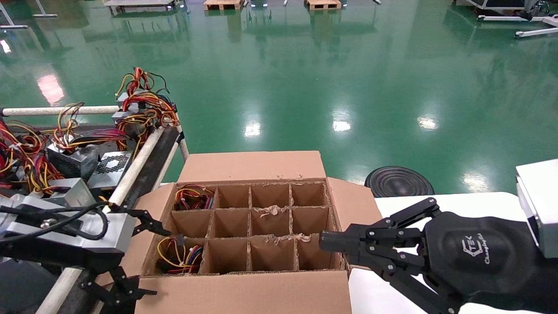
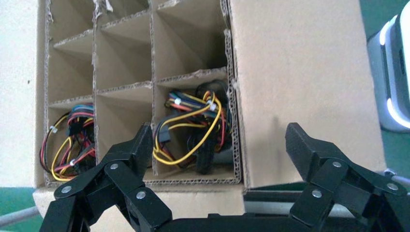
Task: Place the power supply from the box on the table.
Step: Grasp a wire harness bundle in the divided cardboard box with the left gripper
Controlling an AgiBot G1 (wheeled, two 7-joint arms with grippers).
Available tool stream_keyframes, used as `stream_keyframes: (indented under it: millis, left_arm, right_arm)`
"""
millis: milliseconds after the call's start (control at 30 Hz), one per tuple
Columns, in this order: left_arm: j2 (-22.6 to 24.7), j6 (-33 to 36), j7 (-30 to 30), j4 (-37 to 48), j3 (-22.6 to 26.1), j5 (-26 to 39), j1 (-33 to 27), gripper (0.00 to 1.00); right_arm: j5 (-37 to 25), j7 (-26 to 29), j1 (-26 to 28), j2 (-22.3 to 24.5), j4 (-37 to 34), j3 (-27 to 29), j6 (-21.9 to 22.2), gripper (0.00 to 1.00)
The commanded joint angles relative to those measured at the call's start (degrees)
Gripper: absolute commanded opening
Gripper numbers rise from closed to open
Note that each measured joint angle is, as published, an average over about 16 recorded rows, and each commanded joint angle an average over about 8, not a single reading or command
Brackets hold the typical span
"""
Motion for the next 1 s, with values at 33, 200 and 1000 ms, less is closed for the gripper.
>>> stream_keyframes:
  millis: [33,200,1000]
  left_arm:
    - [0.25,-0.03,0.59,0.82,0.35,0.41,-0.44,1.00]
    - [1.07,-0.58,2.16,2.79,0.99,1.41,-1.10,1.00]
    - [5.31,-2.86,7.74,11.11,2.17,2.62,-4.00,1.00]
  right_arm:
    - [0.00,0.00,0.00,0.00,0.00,0.00,0.00,0.00]
    - [0.00,0.00,0.00,0.00,0.00,0.00,0.00,0.00]
    - [0.00,0.00,0.00,0.00,0.00,0.00,0.00,0.00]
